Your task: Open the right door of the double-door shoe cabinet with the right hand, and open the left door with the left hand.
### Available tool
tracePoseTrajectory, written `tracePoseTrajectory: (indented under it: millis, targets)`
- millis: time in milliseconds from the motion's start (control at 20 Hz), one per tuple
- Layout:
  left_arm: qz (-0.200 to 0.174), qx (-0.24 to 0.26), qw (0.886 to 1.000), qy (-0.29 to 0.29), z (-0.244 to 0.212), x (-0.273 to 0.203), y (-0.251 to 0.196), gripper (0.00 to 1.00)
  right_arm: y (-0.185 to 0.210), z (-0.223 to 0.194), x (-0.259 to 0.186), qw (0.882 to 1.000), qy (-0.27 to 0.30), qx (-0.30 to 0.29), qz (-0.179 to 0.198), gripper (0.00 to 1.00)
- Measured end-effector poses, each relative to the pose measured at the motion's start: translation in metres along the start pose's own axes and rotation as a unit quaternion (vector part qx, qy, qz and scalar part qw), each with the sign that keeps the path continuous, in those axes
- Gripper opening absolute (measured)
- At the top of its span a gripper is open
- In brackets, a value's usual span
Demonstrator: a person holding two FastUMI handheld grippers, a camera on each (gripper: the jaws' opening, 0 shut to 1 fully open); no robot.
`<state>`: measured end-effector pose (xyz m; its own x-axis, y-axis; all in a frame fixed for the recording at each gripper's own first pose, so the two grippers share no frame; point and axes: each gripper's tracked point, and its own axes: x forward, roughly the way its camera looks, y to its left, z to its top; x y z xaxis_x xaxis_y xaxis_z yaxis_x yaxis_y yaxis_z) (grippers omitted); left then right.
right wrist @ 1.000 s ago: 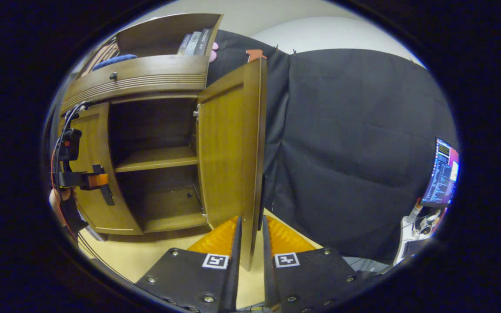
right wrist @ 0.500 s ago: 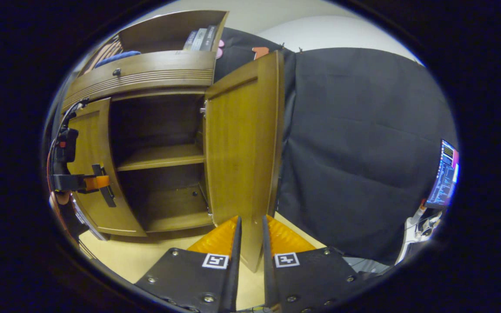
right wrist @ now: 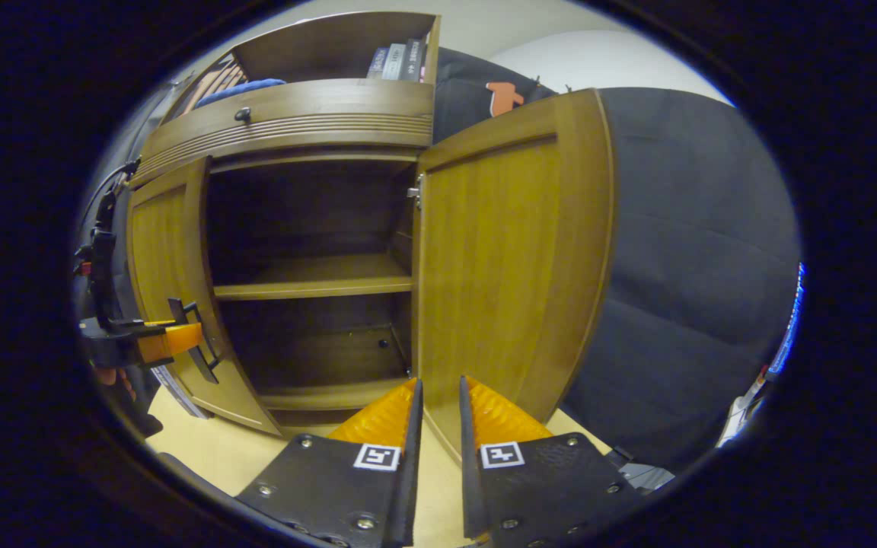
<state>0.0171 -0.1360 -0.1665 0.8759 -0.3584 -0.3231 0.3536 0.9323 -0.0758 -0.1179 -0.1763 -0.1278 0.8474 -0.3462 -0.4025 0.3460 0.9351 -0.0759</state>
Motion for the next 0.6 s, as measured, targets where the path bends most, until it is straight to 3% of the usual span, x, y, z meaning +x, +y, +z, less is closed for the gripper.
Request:
tracePoseTrajectory:
  millis: [600]
  targets:
    - [0.033, -0.046, 0.998, 0.001, -0.016, -0.066, 0.018, 0.33, 0.064, -0.008, 0.018, 0.995, 0.014, -0.013, 0.094, 0.24]
